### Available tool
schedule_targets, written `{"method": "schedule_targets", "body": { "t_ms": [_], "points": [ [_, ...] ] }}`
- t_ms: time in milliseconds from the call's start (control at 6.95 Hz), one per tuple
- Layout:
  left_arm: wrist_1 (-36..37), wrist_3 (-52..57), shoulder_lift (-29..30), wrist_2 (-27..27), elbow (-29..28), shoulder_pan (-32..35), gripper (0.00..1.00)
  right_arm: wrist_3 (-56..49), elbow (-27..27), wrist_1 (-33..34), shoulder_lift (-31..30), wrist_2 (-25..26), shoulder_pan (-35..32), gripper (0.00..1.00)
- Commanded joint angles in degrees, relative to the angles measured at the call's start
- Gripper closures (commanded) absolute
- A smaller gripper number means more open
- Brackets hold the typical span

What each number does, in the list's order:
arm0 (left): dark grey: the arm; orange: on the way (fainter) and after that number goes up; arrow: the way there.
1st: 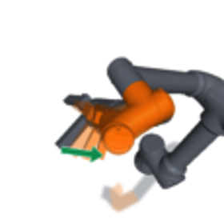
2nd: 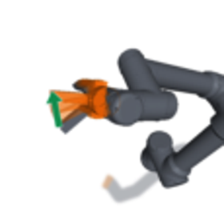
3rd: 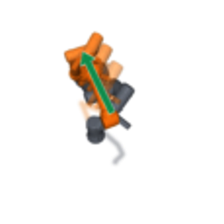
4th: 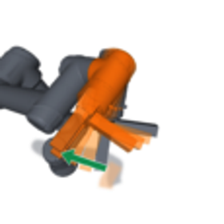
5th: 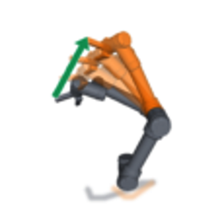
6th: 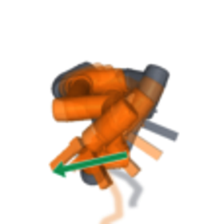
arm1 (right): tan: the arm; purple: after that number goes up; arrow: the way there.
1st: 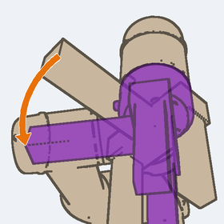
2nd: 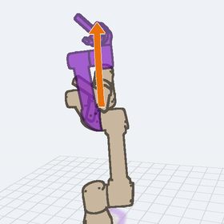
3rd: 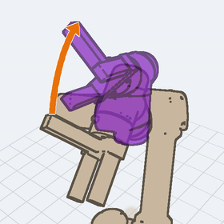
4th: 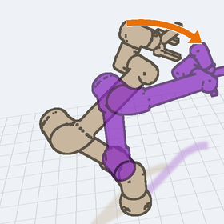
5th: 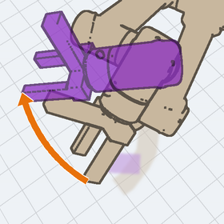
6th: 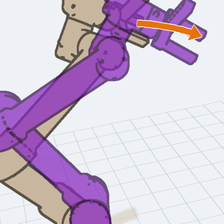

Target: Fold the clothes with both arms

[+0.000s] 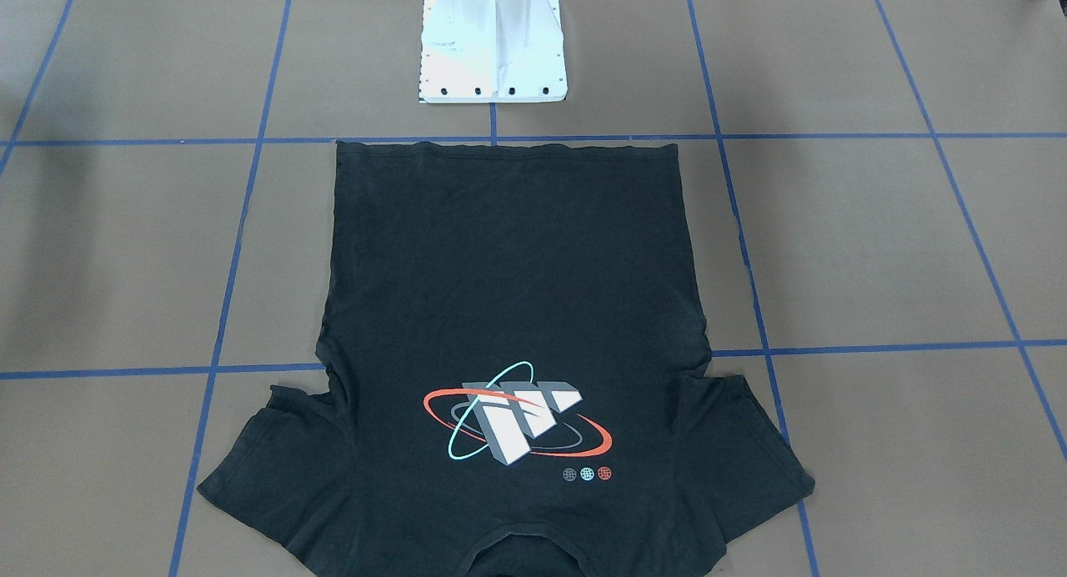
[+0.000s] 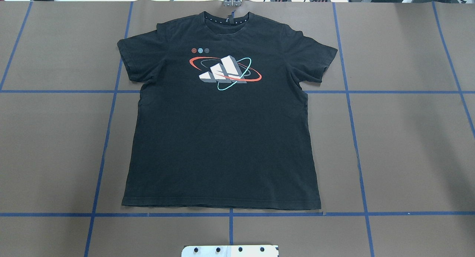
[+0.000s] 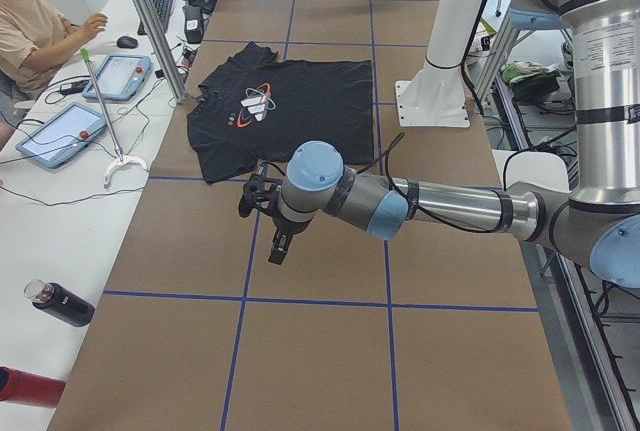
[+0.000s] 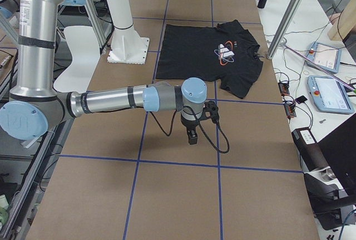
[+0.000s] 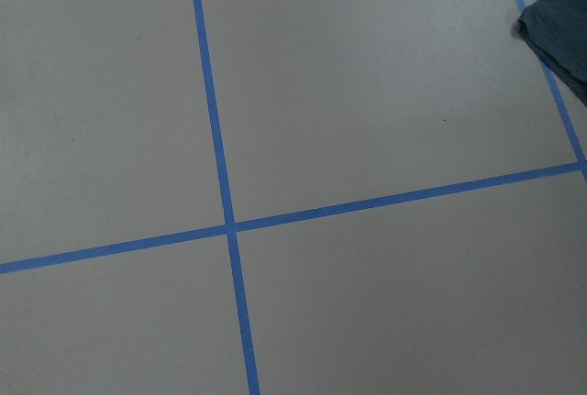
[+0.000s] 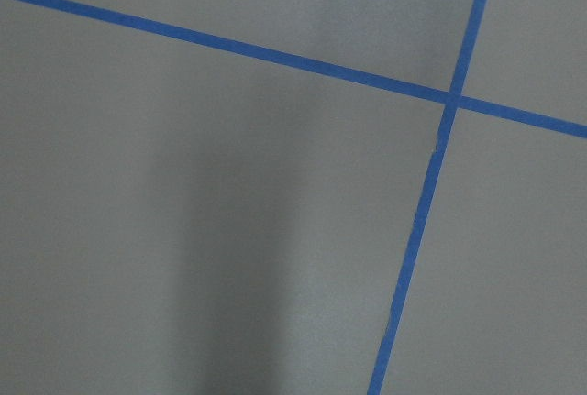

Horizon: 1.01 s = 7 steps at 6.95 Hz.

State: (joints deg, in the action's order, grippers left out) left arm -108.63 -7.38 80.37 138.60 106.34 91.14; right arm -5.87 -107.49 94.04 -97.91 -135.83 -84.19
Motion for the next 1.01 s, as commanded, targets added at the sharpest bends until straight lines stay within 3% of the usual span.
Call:
{"method": "schedule_targets", "body": {
  "t_ms": [0,575,863],
  "points": [
    [-0.1,0.2,0.0,0.0,0.0,0.0,0.0,0.0,0.1,0.0,0.0,1.0,0.0,0.0],
    [-0.2,-0.4,0.1,0.0,0.0,-0.1,0.0,0.2,0.2,0.0,-0.1,0.7,0.1,0.0],
    [-0.3,0.2,-0.6,-0.1,-0.2,-0.1,0.0,0.1,1.7,-6.3,0.0,0.3,0.7,0.0]
  ]
}}
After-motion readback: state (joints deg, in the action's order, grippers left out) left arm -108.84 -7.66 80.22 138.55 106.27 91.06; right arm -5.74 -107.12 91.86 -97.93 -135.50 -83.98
